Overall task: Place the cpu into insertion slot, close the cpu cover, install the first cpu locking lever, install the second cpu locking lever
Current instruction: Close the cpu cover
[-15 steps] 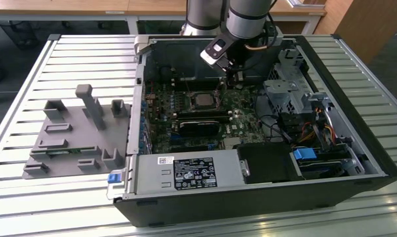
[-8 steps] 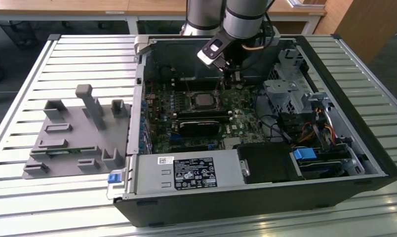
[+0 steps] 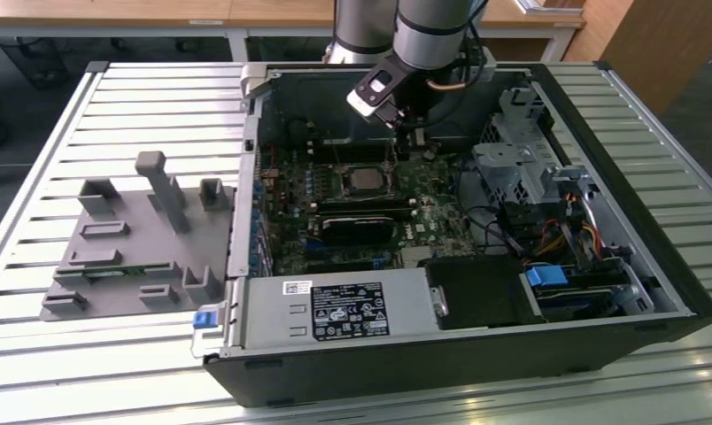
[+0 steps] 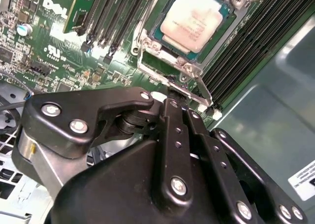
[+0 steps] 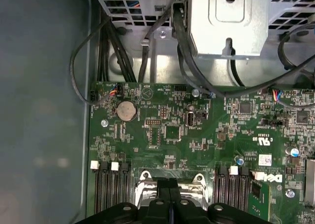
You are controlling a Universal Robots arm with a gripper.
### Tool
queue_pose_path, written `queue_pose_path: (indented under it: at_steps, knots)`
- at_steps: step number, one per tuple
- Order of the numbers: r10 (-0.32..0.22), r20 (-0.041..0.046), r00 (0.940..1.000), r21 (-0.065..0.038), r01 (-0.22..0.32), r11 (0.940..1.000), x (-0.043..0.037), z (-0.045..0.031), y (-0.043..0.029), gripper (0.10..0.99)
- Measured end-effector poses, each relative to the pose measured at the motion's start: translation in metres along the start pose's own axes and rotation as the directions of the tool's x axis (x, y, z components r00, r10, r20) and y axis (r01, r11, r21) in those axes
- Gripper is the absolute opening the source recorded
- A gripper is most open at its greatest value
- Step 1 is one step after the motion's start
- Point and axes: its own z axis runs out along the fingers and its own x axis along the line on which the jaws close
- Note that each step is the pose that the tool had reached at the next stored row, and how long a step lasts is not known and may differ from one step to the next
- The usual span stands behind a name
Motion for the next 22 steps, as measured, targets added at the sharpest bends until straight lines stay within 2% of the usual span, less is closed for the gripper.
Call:
queue_pose_path:
  at_steps: [7, 15, 22]
  knots:
    - [0.0, -0.0002, 1.0, 0.0, 0.0, 1.0, 0.0002, 0.0005, -0.0074, 0.106]
    - [0.0, 0.0, 1.0, 0.0, 0.0, 1.0, 0.0002, 0.0009, -0.0105, 0.106]
    - [0.0, 0.0, 1.0, 0.0, 0.0, 1.0, 0.0013, 0.001, -0.0209, 0.106]
